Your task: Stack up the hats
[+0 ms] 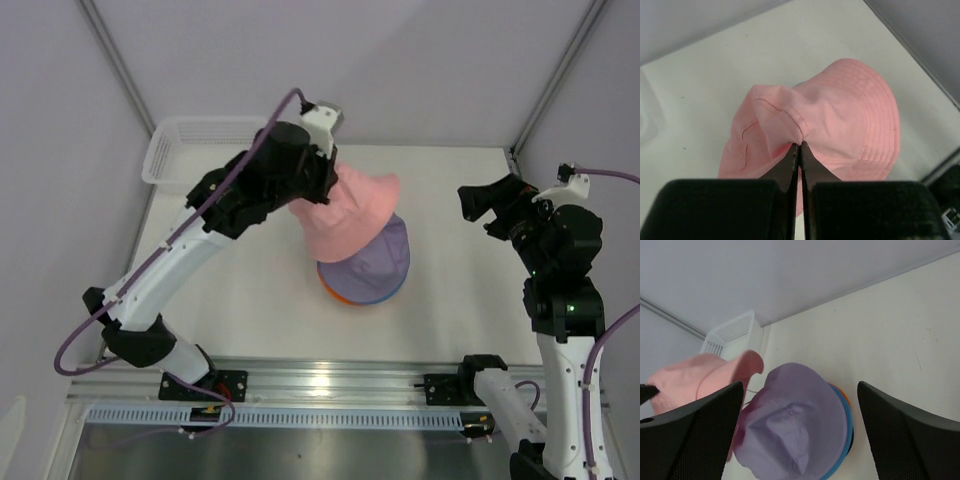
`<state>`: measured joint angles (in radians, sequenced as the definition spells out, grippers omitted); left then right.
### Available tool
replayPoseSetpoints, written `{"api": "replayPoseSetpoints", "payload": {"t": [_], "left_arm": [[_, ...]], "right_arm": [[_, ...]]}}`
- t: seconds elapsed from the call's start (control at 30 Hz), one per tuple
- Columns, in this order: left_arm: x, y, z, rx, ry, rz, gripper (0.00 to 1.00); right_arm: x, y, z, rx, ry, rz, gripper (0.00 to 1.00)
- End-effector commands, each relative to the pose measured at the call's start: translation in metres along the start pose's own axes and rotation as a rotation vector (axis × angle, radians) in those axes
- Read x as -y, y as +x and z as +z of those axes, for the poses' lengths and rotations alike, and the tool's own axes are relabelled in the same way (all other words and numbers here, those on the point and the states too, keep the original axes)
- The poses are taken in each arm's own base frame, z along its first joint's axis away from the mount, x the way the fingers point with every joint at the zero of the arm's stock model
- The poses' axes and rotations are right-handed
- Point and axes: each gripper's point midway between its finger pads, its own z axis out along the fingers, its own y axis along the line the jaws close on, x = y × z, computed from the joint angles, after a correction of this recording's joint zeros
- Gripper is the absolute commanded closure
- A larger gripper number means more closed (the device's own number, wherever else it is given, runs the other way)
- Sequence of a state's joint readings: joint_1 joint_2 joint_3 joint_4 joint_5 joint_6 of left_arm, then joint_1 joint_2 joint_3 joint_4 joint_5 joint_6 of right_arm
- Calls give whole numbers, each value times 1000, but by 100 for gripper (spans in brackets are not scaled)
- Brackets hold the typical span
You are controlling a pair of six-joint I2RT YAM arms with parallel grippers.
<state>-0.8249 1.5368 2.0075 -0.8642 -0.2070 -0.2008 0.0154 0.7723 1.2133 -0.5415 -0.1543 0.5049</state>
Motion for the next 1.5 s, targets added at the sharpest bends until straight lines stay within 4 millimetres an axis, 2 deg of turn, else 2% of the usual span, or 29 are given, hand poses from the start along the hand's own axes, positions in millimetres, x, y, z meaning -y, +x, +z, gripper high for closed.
{"api": "replayPoseSetpoints", "payload": {"t": [0.0, 0.07, 0.17, 0.37, 0.5, 0.53, 0.57, 0.6, 0.67, 0.8, 0.87, 0.9, 0.93, 0.97, 1.0, 1.03, 1.07, 1.1, 1.13, 1.17, 1.23, 1.27, 1.3, 1.33, 1.37, 1.4, 1.43, 1.47], "left_arm": [[31, 1, -32, 44, 60, 1, 99], [55, 14, -34, 22, 109, 17, 99], [74, 24, -37, 3, 121, 44, 99], [102, 46, -35, -39, 145, 89, 99], [119, 58, -22, -59, 161, 113, 99], [122, 60, -19, -60, 162, 118, 99], [128, 65, -13, -71, 164, 125, 99], [131, 65, -10, -71, 165, 123, 99], [140, 66, -6, -76, 182, 119, 99], [159, 81, 8, -117, 212, 142, 99], [164, 88, 11, -137, 210, 159, 99], [165, 90, 12, -144, 205, 159, 93], [163, 95, 17, -158, 182, 150, 83], [159, 99, 16, -176, 160, 148, 68], [156, 99, 15, -179, 143, 138, 34], [151, 93, 8, -169, 124, 93, 22], [145, 88, 5, -157, 113, 67, 16], [143, 86, 0, -152, 129, 45, 12], [136, 64, -22, -95, 165, -24, 11], [130, 63, -22, -85, 189, -64, 11], [116, 41, -40, -24, 221, -174, 9], [96, 21, -58, 44, 254, -252, 9], [85, 26, -60, 45, 259, -287, 9], [76, 19, -68, 70, 273, -369, 9], [50, 10, -79, 143, 268, -430, 9], [49, 26, -77, 102, 311, -480, 9], [28, 37, -71, 105, 282, -520, 9], [24, 29, -77, 152, 318, -546, 9]], "right_arm": [[9, 21, -15, -51, 34, 47, 0], [4, 24, -26, -44, 9, 85, 0], [-6, 38, -34, -90, -44, 154, 0], [-12, 64, -40, -174, -96, 258, 0], [-15, 84, -40, -209, -155, 346, 1], [-18, 83, -42, -192, -185, 348, 0], [-13, 94, -39, -206, -181, 361, 0], [-16, 97, -40, -212, -212, 361, 0], [-17, 99, -39, -202, -236, 364, 0], [-11, 109, -34, -231, -220, 369, 4], [-2, 111, -30, -227, -175, 364, 5], [3, 112, -29, -224, -148, 360, 5], [9, 113, -30, -229, -108, 354, 4], [15, 113, -29, -223, -84, 306, 3], [28, 110, -24, -207, -14, 269, 0], [33, 102, -28, -201, 38, 233, 0], [41, 97, -26, -193, 79, 165, 0], [54, 92, -19, -191, 160, 140, 0], [53, 83, -18, -184, 175, 118, 1], [54, 81, -15, -191, 183, 103, 0], [50, 80, 0, -203, 151, 110, 1], [49, 87, 7, -219, 125, 120, 3], [37, 93, 11, -246, 53, 153, 7], [26, 87, 19, -217, -14, 160, 9], [24, 104, 22, -264, -59, 186, 10], [21, 107, 25, -266, -88, 209, 10], [17, 105, 31, -251, -130, 210, 10], [12, 113, 31, -283, -169, 220, 11]]}}
